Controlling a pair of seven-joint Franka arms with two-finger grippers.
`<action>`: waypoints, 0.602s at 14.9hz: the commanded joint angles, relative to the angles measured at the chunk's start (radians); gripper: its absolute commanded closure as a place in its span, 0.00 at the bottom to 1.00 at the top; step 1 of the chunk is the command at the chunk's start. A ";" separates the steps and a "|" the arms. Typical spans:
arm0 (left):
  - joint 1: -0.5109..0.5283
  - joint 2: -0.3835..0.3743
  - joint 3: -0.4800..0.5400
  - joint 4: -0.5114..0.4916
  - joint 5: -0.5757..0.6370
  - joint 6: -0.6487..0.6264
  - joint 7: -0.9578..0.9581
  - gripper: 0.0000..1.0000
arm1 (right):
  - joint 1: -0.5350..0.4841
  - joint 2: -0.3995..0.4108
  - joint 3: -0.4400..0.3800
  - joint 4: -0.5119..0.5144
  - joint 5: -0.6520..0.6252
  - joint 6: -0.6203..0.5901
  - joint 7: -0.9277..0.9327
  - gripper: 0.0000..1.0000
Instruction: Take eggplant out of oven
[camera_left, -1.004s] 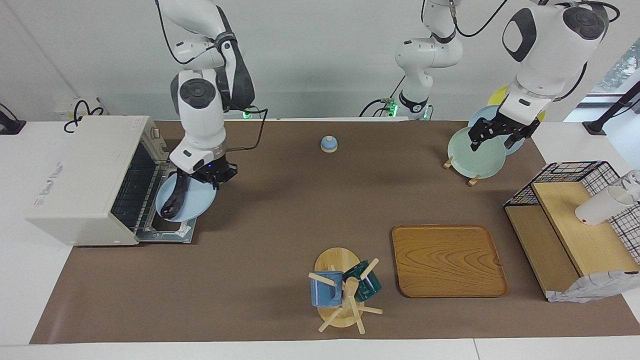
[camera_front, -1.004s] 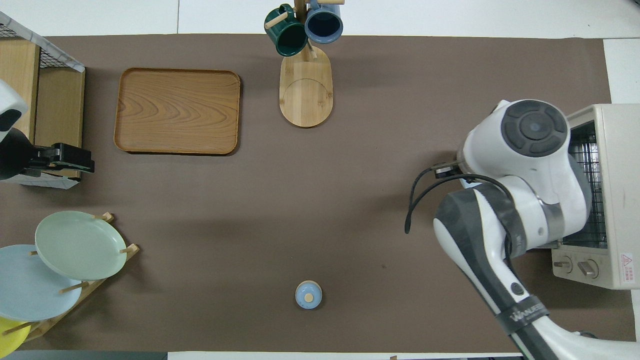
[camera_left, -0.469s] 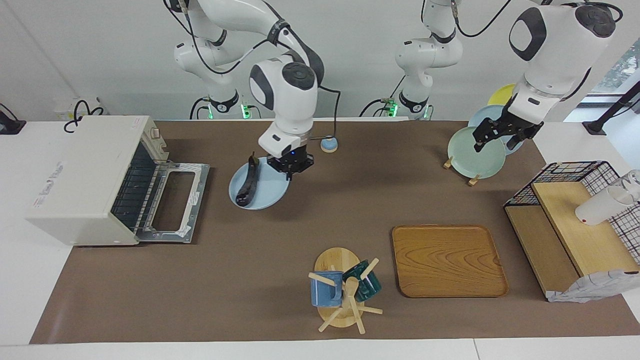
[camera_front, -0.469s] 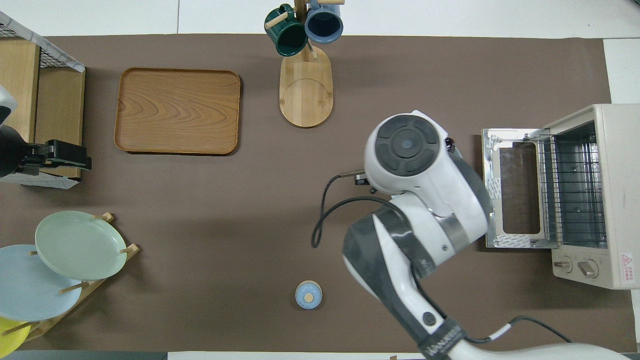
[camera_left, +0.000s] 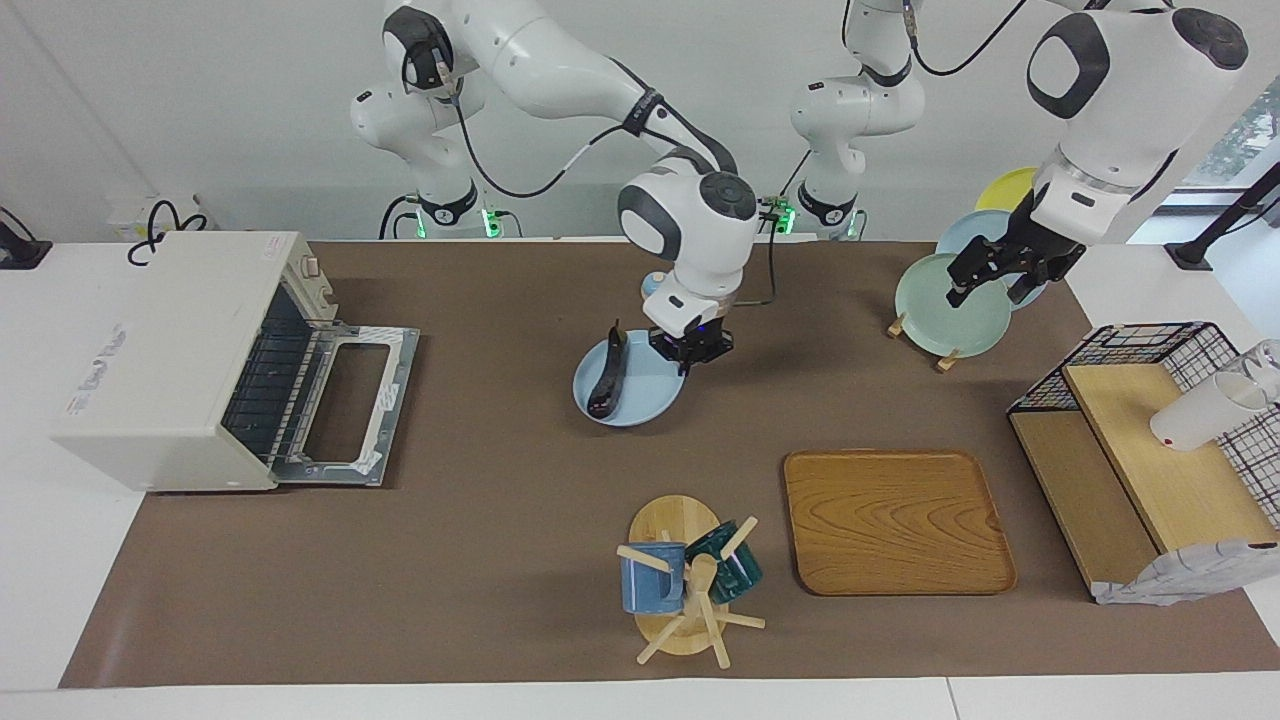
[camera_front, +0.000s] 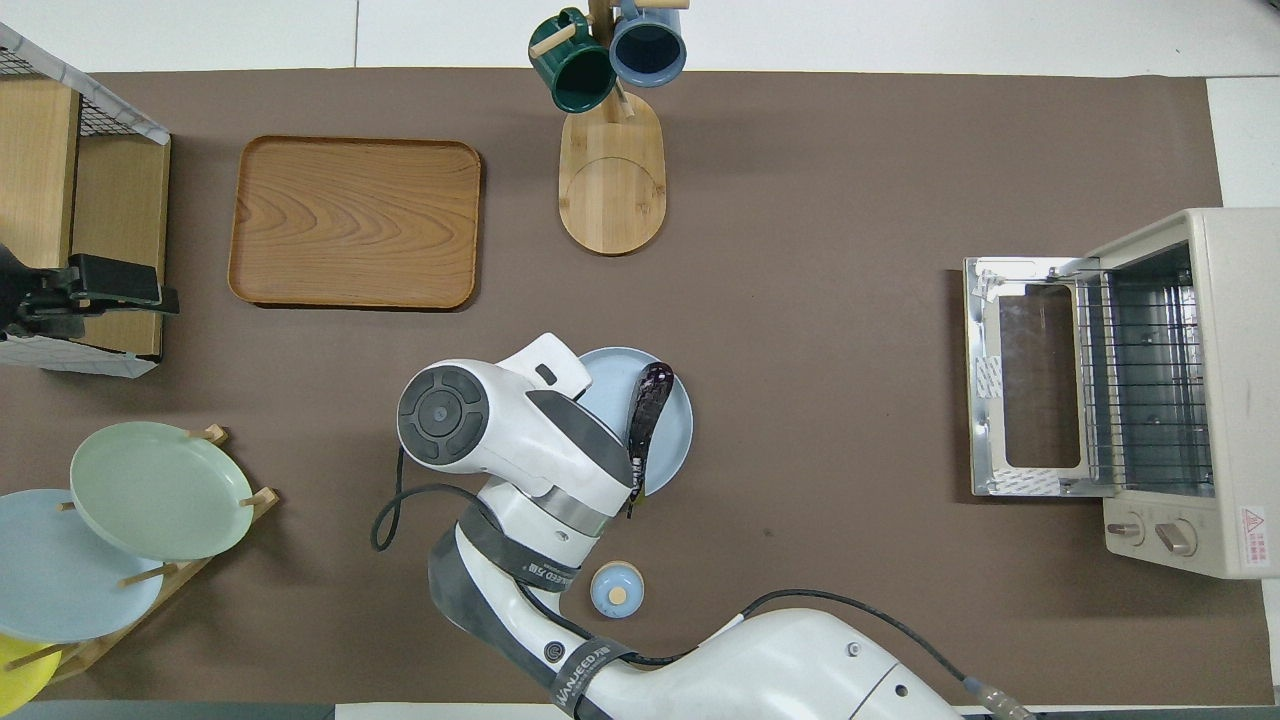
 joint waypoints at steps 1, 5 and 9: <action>0.003 -0.026 -0.001 -0.033 -0.020 0.024 -0.023 0.00 | -0.020 0.021 0.006 0.026 -0.001 0.059 0.019 1.00; 0.003 -0.025 -0.001 -0.033 -0.020 0.024 -0.023 0.00 | -0.028 0.021 0.003 0.029 0.008 0.111 0.072 0.75; 0.002 -0.025 -0.001 -0.031 -0.020 0.026 -0.069 0.00 | -0.115 -0.047 0.000 0.031 0.008 0.014 -0.016 0.57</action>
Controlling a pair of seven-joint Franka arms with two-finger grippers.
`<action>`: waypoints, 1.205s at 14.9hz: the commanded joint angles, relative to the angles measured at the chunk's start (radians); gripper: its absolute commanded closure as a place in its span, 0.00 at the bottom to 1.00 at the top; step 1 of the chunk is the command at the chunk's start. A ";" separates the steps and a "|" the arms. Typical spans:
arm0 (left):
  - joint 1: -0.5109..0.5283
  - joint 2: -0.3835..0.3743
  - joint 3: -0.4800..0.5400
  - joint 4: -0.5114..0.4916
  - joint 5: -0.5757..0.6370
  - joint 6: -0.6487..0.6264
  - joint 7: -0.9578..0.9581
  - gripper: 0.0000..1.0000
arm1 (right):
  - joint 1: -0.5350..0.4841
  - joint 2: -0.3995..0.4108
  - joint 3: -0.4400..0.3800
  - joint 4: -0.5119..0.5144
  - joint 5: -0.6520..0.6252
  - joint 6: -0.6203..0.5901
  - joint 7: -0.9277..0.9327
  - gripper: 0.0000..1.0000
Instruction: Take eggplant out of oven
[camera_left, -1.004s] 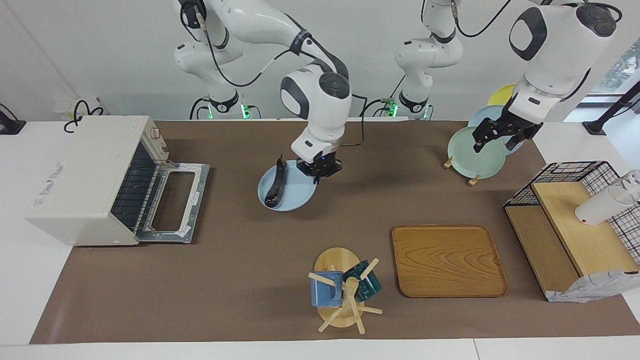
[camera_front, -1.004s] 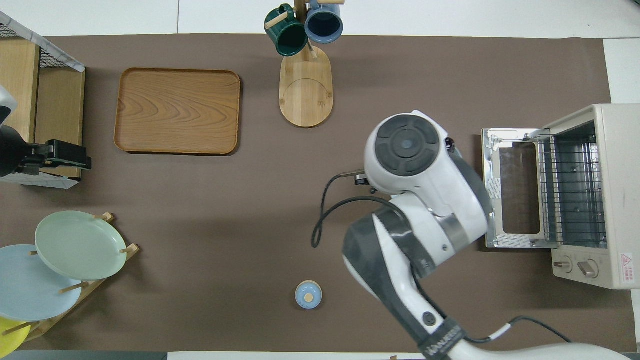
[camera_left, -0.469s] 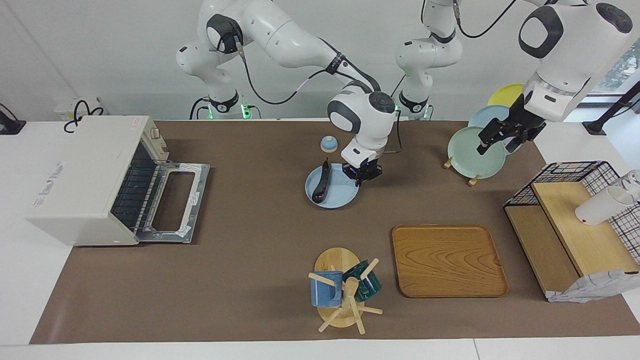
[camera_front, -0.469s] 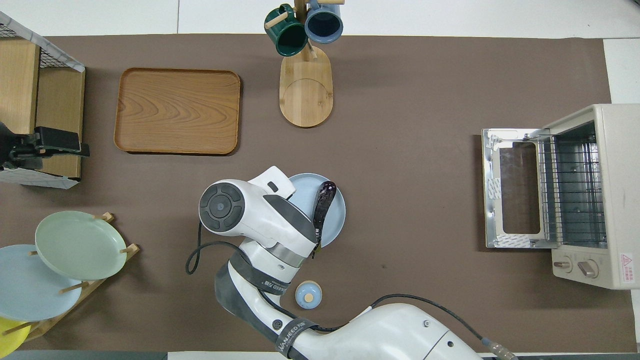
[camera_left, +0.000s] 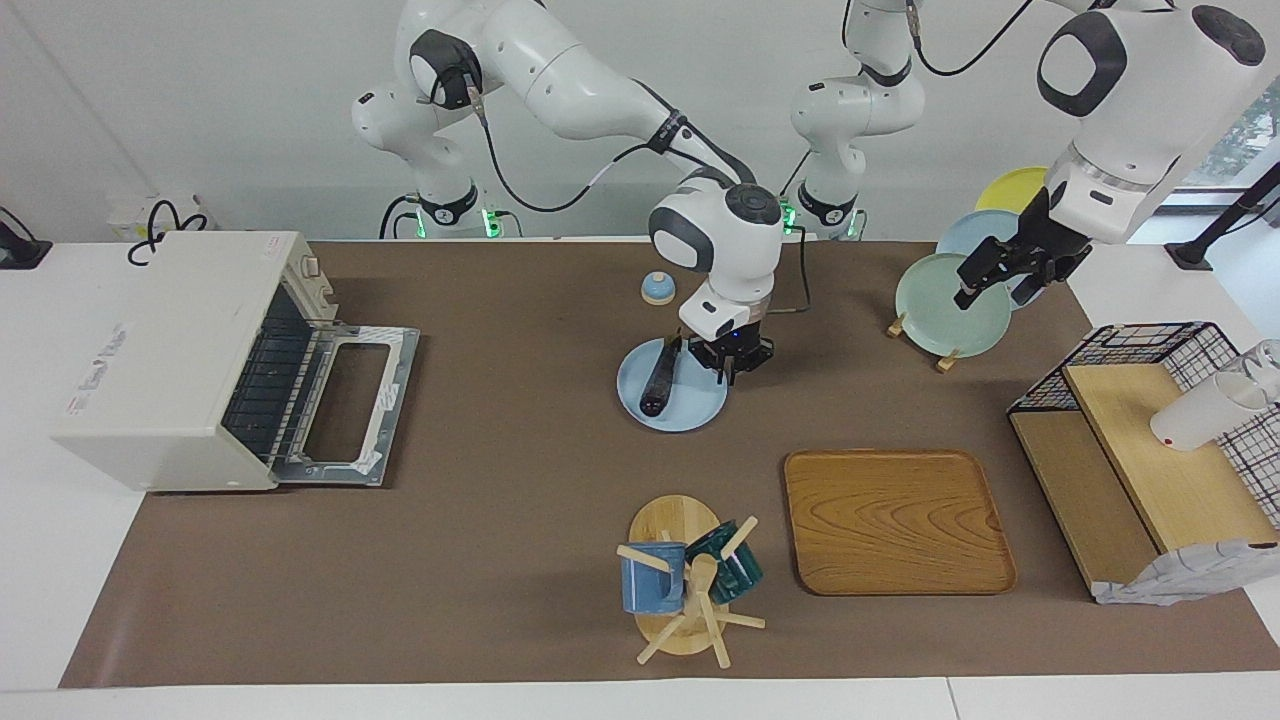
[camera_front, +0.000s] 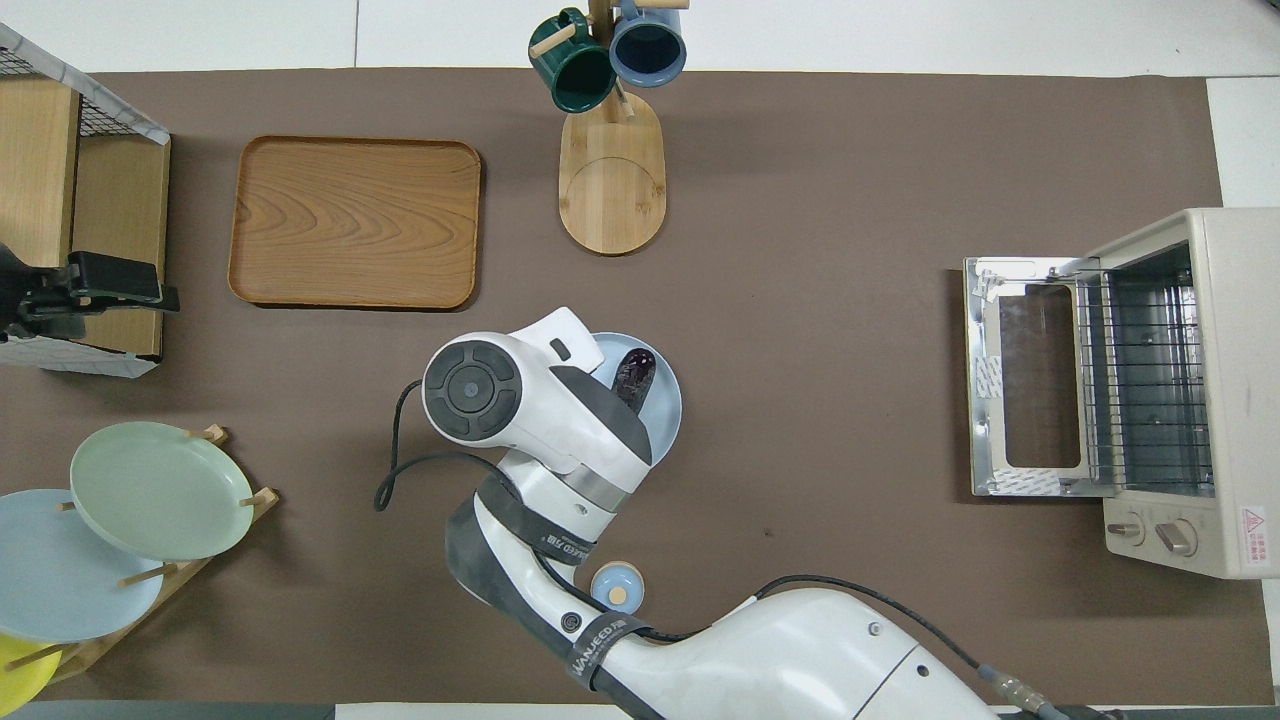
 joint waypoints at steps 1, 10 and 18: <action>-0.003 -0.023 -0.001 -0.031 -0.019 0.031 -0.042 0.00 | -0.091 -0.067 0.009 0.006 0.003 -0.115 -0.125 0.59; -0.176 -0.019 -0.009 -0.059 -0.022 0.181 -0.071 0.00 | -0.436 -0.378 0.006 -0.399 0.002 -0.158 -0.512 0.90; -0.498 0.056 -0.009 -0.137 -0.022 0.249 0.059 0.00 | -0.641 -0.458 0.004 -0.714 -0.014 0.128 -0.690 0.90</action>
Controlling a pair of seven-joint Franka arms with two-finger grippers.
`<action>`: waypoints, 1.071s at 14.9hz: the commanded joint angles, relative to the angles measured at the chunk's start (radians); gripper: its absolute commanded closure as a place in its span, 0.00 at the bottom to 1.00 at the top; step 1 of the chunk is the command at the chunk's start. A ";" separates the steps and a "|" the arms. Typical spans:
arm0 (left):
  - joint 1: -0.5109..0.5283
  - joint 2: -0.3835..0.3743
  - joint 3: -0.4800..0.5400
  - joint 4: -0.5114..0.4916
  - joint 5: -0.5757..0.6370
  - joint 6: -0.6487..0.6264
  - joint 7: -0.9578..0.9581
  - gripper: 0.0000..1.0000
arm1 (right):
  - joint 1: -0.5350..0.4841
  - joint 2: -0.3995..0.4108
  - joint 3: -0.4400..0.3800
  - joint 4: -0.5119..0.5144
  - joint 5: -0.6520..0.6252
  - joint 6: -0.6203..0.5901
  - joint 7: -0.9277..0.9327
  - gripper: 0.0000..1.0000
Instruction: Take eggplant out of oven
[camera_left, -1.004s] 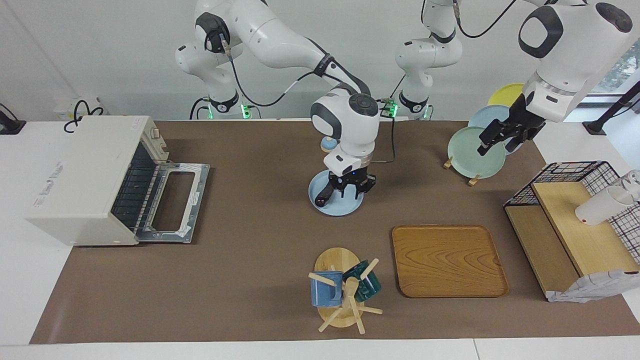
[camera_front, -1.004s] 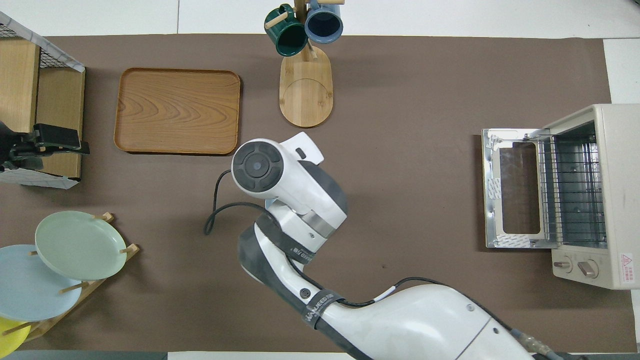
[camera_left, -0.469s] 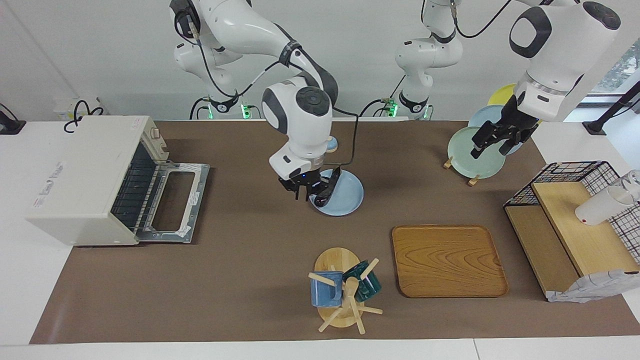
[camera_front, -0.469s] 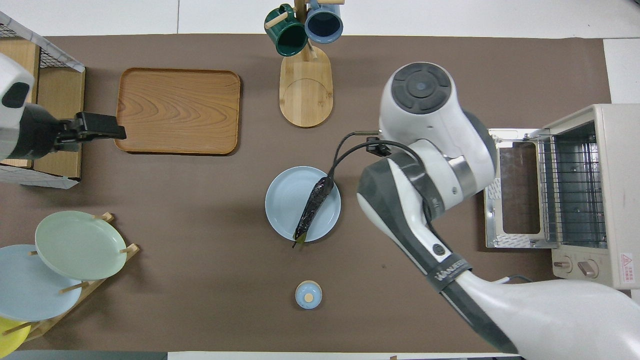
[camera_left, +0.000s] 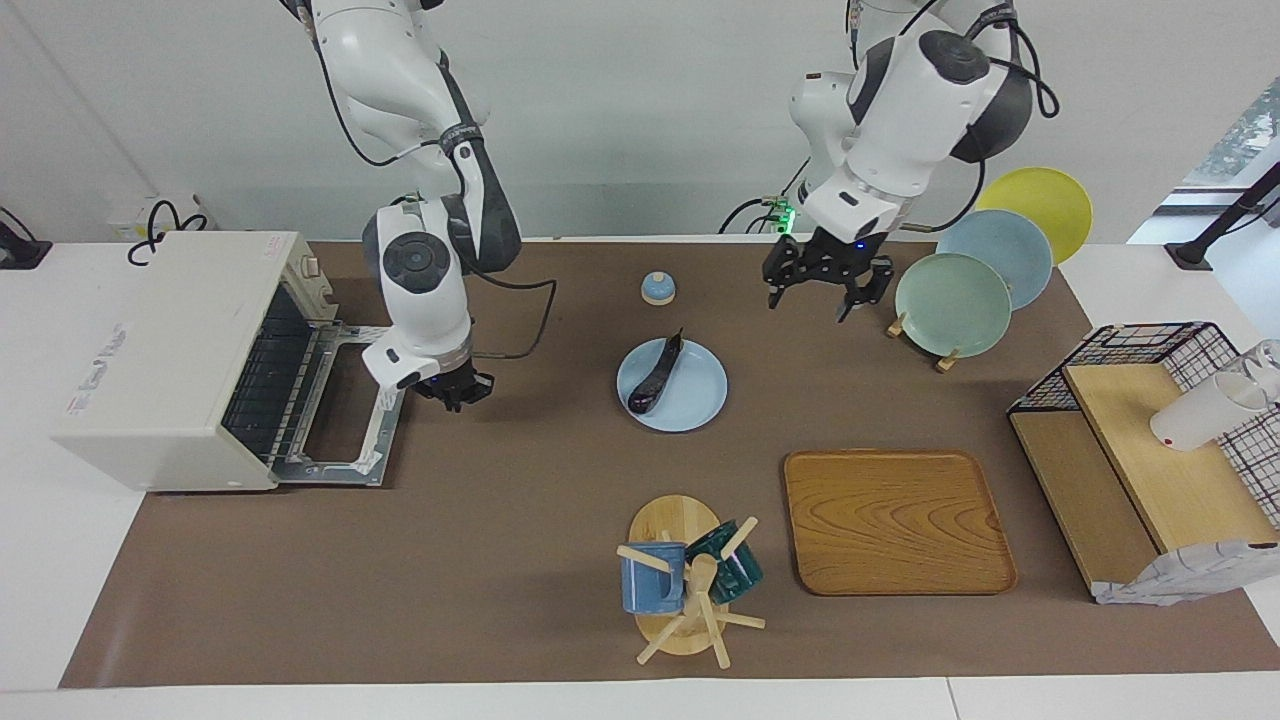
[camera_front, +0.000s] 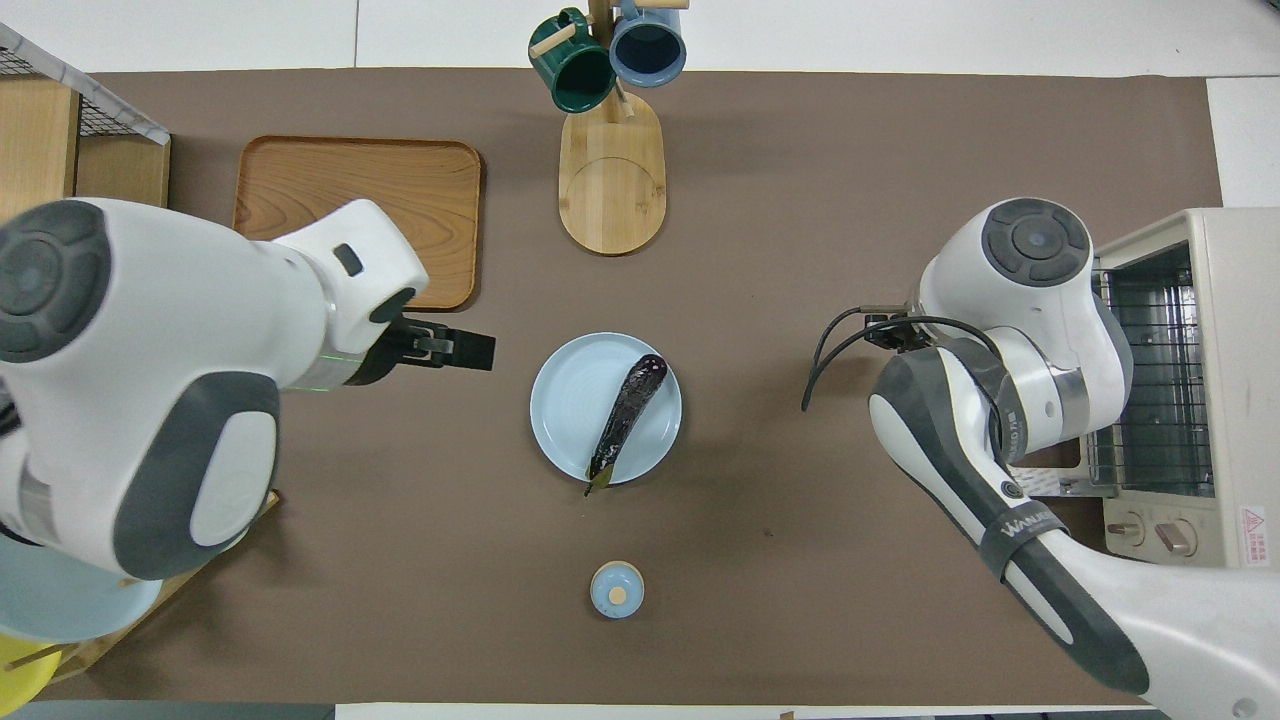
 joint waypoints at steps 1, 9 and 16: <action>-0.090 0.059 0.021 -0.023 -0.013 0.053 0.108 0.00 | -0.044 -0.060 0.012 -0.130 -0.011 0.115 -0.044 0.90; -0.231 0.281 0.021 -0.088 -0.013 0.340 0.134 0.00 | -0.092 -0.066 0.011 -0.166 -0.012 0.146 -0.124 0.89; -0.277 0.400 0.023 -0.080 -0.013 0.461 0.098 0.00 | -0.116 -0.066 0.009 -0.186 -0.035 0.166 -0.176 0.93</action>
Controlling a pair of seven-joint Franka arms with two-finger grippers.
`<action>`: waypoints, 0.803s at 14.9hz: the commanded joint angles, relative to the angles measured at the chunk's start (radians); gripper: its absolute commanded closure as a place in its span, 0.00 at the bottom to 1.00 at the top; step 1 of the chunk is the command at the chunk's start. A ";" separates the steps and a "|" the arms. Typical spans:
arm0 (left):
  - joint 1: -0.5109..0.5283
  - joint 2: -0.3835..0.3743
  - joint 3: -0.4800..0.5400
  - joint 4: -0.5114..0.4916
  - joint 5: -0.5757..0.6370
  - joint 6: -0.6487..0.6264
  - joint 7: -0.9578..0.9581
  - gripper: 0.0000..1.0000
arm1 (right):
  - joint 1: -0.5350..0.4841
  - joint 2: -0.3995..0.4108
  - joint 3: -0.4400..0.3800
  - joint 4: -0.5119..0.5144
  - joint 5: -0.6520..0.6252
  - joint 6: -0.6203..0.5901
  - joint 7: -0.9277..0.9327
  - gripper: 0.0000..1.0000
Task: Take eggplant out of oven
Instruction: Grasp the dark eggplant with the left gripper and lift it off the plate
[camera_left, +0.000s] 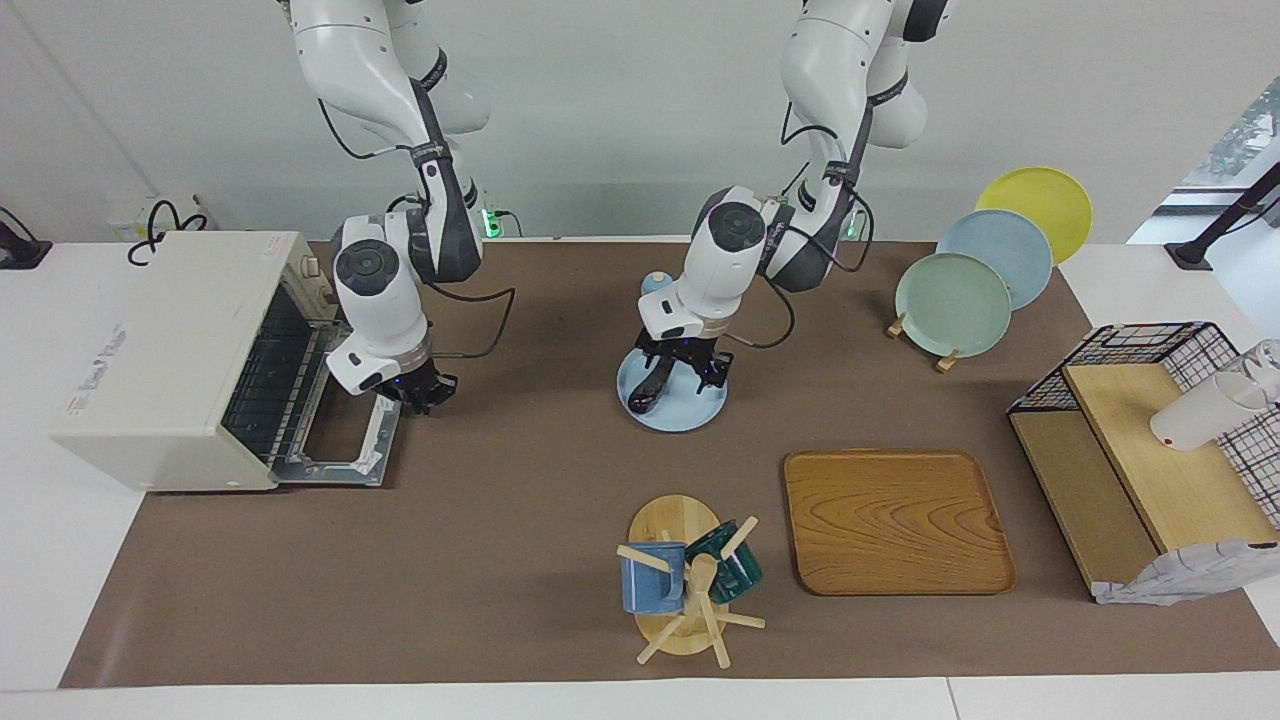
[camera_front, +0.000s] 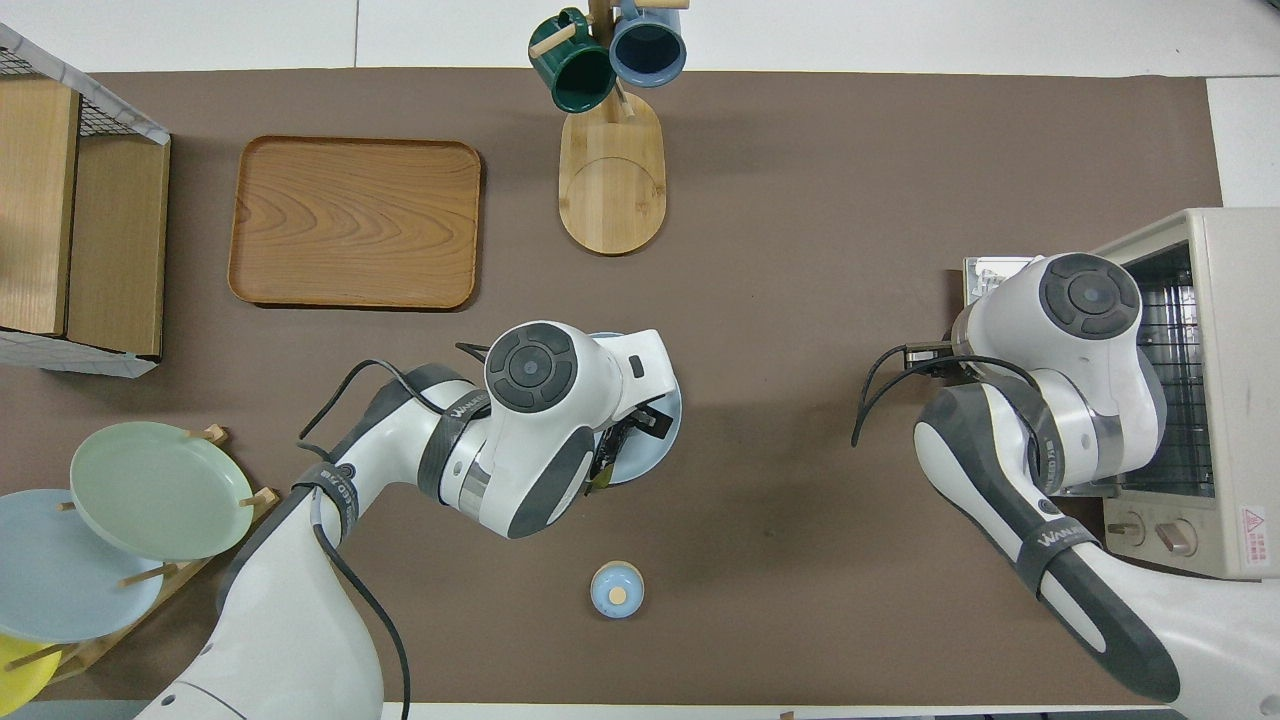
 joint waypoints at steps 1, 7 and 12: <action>-0.016 -0.001 0.020 0.001 -0.013 0.016 -0.003 0.00 | -0.032 -0.029 0.009 -0.034 -0.021 0.028 -0.039 0.93; -0.009 -0.001 0.020 0.008 -0.013 -0.007 0.000 0.22 | -0.044 -0.029 0.009 -0.036 -0.021 0.028 -0.045 0.92; 0.024 -0.009 0.020 0.053 -0.013 -0.108 0.008 0.64 | -0.044 -0.025 0.005 -0.018 -0.056 0.008 -0.087 0.92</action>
